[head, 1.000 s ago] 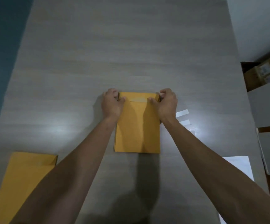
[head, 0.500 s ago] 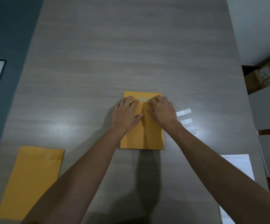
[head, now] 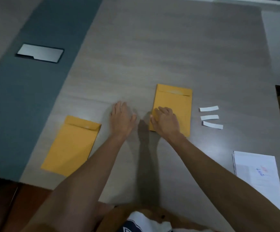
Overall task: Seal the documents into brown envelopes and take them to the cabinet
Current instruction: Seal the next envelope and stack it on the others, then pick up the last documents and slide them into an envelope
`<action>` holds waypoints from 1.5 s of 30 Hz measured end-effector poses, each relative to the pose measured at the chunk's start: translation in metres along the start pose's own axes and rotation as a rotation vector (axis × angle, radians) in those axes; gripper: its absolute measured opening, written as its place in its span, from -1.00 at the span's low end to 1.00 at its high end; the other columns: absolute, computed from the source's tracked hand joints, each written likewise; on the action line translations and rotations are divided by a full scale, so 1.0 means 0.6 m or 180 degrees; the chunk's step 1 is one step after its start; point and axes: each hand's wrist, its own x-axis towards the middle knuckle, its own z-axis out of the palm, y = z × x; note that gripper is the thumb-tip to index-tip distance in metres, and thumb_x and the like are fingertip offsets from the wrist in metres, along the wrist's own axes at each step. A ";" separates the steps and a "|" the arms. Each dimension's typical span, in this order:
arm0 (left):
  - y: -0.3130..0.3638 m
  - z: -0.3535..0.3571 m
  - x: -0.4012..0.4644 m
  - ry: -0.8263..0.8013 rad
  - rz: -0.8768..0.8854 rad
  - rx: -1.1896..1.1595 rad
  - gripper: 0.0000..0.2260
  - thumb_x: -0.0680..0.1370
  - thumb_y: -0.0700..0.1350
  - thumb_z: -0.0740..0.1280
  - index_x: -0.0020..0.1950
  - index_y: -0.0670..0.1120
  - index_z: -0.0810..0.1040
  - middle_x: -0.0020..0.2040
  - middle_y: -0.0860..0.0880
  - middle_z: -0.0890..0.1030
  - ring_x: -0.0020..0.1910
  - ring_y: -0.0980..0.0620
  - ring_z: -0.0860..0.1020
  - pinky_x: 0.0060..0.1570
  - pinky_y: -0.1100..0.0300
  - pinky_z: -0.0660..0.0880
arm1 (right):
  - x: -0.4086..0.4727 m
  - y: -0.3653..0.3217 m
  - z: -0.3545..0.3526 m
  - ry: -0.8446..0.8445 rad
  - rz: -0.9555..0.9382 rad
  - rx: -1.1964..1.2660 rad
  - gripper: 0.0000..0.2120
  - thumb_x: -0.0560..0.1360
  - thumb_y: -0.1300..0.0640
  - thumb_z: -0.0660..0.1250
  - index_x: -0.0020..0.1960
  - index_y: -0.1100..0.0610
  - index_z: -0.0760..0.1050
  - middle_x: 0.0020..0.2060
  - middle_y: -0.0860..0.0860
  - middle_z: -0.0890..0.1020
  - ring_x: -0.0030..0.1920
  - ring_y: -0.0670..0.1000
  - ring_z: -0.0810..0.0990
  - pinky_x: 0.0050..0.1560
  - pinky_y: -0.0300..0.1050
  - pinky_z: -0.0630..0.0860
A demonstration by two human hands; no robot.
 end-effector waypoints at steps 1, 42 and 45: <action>-0.026 -0.010 -0.014 0.0096 -0.0173 0.0005 -0.41 0.54 0.04 0.30 0.51 -0.15 0.24 0.54 -0.15 0.22 0.53 -0.13 0.13 0.43 -0.03 0.15 | -0.007 -0.020 0.009 -0.0023 -0.0073 0.0032 -0.52 0.63 -0.11 0.07 0.33 0.20 0.47 0.43 0.06 0.39 0.43 0.12 0.26 0.33 0.07 0.32; 0.028 0.119 -0.373 -0.1003 0.2050 0.0703 -0.52 0.40 0.12 0.32 0.31 0.06 0.50 0.48 0.01 0.37 0.45 -0.09 0.31 0.37 -0.21 0.29 | -0.412 0.139 0.091 0.0812 0.1867 0.1904 -0.70 0.47 0.19 0.42 0.16 0.06 0.46 -0.09 -0.10 0.55 -0.12 -0.13 0.56 -0.11 -0.25 0.56; 0.035 0.117 -0.366 -0.0917 0.2042 0.0631 -0.57 0.35 0.12 0.33 0.20 0.05 0.56 0.40 0.00 0.45 0.36 -0.09 0.39 0.26 -0.17 0.37 | -0.417 0.147 0.098 0.0768 0.1567 0.1467 -0.66 0.49 0.16 0.40 0.23 -0.01 0.44 0.05 -0.08 0.44 -0.01 -0.09 0.48 -0.03 -0.18 0.53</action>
